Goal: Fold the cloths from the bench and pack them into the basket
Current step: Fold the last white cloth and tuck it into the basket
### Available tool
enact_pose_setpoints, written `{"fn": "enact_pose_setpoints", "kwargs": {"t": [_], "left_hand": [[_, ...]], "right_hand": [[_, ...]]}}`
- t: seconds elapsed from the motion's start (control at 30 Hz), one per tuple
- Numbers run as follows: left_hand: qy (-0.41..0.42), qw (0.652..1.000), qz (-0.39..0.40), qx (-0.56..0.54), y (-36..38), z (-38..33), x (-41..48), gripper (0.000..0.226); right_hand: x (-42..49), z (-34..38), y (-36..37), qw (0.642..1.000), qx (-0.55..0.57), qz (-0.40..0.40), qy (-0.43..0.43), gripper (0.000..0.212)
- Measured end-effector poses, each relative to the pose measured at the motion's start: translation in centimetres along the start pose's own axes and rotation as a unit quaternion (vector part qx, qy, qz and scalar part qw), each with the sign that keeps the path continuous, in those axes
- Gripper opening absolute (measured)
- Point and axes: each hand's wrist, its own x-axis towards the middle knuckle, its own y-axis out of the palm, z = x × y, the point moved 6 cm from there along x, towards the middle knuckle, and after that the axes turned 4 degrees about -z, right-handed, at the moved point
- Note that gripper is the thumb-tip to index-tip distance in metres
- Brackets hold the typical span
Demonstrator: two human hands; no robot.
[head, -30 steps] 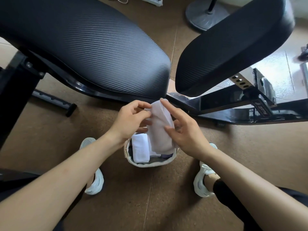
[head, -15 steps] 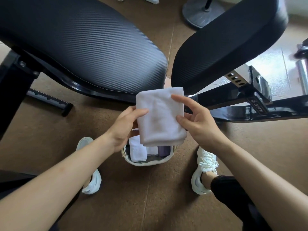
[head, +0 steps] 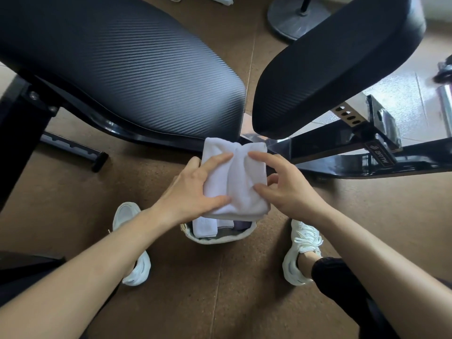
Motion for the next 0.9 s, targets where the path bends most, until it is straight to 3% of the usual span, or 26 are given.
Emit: {"fn": "enact_pose_setpoints", "kwargs": {"t": [0.2,0.3,0.4,0.53,0.73,0.83,0.9], "left_hand": [[-0.004,0.987,-0.049,0.153,0.4,-0.5,-0.8,0.089],[0.025,0.983,-0.062,0.173,0.6,-1.1,-1.2,0.093],[0.021,0.996,-0.063,0.063,0.6,-0.7,-1.3,0.100],[-0.032,0.988,-0.070,-0.133,0.2,0.2,-1.0,0.067],[-0.018,0.985,-0.026,-0.171,0.7,0.3,-0.4,0.052],[-0.026,0.973,0.027,-0.230,1.3,0.3,-0.1,0.050],[-0.021,0.971,0.031,-0.234,1.1,0.3,0.0,0.054]], "right_hand": [[-0.8,1.2,2.9,0.996,-0.066,0.037,-0.051,0.075],[-0.6,1.1,3.8,0.995,-0.078,0.024,-0.062,0.080],[-0.1,0.7,3.8,0.992,-0.112,0.006,-0.052,0.081],[0.3,0.2,3.4,0.992,-0.117,-0.007,-0.040,0.079],[0.4,0.2,2.9,0.998,0.061,-0.005,0.018,0.072],[0.2,0.3,3.1,0.997,0.070,0.003,0.018,0.082],[0.3,0.1,3.2,0.994,0.102,0.013,0.029,0.075]]}}
